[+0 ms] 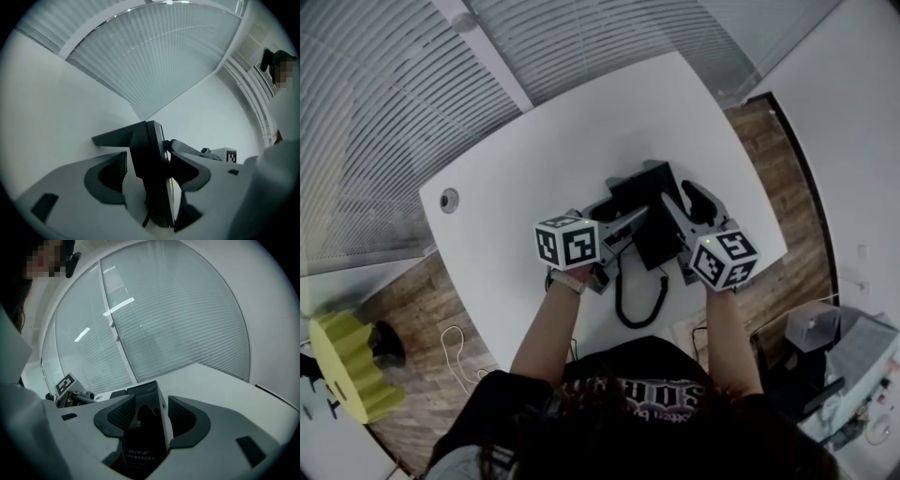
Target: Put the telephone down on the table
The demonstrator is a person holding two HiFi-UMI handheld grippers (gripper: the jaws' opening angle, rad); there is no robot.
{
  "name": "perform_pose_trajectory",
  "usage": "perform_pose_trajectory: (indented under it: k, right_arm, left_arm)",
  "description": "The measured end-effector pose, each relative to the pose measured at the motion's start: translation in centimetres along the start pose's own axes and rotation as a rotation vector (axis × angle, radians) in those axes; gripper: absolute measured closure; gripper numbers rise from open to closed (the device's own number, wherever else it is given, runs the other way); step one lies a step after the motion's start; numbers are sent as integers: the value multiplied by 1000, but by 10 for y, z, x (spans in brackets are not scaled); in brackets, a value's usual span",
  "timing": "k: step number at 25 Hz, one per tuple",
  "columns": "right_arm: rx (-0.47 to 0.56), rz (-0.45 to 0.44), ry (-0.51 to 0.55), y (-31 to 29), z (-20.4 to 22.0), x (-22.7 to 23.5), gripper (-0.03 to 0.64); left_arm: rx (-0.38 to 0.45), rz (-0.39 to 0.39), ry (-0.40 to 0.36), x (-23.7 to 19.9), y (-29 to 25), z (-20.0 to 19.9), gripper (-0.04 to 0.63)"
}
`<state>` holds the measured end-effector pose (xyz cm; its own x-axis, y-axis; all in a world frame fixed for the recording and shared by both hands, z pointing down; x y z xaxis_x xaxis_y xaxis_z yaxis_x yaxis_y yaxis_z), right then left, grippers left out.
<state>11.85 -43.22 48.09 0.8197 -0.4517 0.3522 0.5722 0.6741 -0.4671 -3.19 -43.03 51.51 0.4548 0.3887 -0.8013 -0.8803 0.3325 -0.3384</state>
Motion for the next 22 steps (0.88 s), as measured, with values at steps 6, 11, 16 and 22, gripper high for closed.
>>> perform_pose_trajectory:
  k: [6,11,16,22]
  right_arm:
    - [13,2,25,9,-2,-10,399]
    - [32,15,44,20,-5,-19,399]
    - [70,27,66,39,-9,-29,400]
    - [118,22,82,65,-12,-42,417]
  left_arm:
    - [3,-116,-112,4,25,3,311]
    - [18,-231,-276,25,42,2,314]
    - [108,-340,-405,50,58,-2,379]
    - [195,-427,-533,84,67,3,453]
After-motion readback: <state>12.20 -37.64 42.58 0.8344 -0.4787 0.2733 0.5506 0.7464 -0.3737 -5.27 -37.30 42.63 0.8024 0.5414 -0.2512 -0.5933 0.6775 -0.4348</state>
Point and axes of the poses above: the fingertips, and each gripper's own axes: y backward along the fingers, x to its right, z out of its underside, the point moved 6 cm from there along y, backward along the fingers, and after that the axes turned 8 degrees about -x, right-handed, at the moved point
